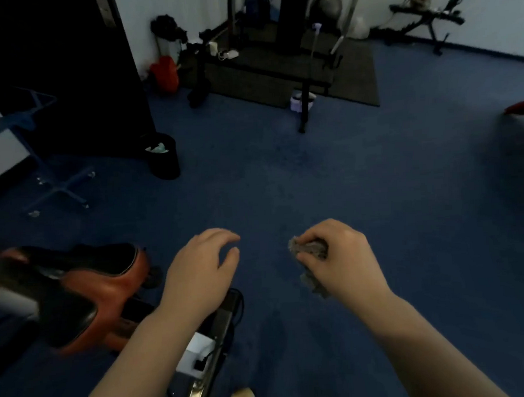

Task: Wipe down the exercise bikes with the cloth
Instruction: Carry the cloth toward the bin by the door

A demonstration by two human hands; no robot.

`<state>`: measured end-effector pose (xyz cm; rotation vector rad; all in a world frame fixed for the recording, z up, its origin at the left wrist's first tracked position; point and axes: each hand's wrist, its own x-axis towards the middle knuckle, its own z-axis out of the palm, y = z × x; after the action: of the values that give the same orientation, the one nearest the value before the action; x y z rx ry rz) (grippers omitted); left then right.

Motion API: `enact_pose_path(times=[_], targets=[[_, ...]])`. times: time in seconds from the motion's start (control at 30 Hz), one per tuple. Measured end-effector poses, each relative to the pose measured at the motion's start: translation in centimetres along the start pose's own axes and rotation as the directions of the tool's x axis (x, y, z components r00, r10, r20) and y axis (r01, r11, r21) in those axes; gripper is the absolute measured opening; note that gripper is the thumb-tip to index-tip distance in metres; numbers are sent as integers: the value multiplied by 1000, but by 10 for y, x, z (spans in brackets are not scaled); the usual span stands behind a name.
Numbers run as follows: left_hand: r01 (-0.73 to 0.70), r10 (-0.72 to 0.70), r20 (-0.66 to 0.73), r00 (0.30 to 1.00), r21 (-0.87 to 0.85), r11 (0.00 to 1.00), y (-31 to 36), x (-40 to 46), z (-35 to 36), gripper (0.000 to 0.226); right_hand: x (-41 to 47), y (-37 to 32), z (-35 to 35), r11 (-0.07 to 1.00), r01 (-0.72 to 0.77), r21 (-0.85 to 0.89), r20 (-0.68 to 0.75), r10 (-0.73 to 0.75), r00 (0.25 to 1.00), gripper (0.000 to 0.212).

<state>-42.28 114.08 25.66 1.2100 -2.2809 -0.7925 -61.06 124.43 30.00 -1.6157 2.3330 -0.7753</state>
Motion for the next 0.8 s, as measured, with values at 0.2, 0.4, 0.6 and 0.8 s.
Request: enact_pose_path(times=[0.2,0.4,0.6,0.8], targets=[[31,-30,-54,998,24,999,28,84,20,26,97,43,-13,998,53,33,59,-55,997,12],[184,-174,-228,958,24,983,33,180,44,28,233,84,-17,971,237,44,146,-241,960,11],[356,-325,-401,856,1,935,43,247,52,26,350,87,-14,886,452,102,234,-463,855,12],[541,-475,-487,733,-7,841,19,276,35,27,431,59,19,817,540,204,309,-577,756,13]])
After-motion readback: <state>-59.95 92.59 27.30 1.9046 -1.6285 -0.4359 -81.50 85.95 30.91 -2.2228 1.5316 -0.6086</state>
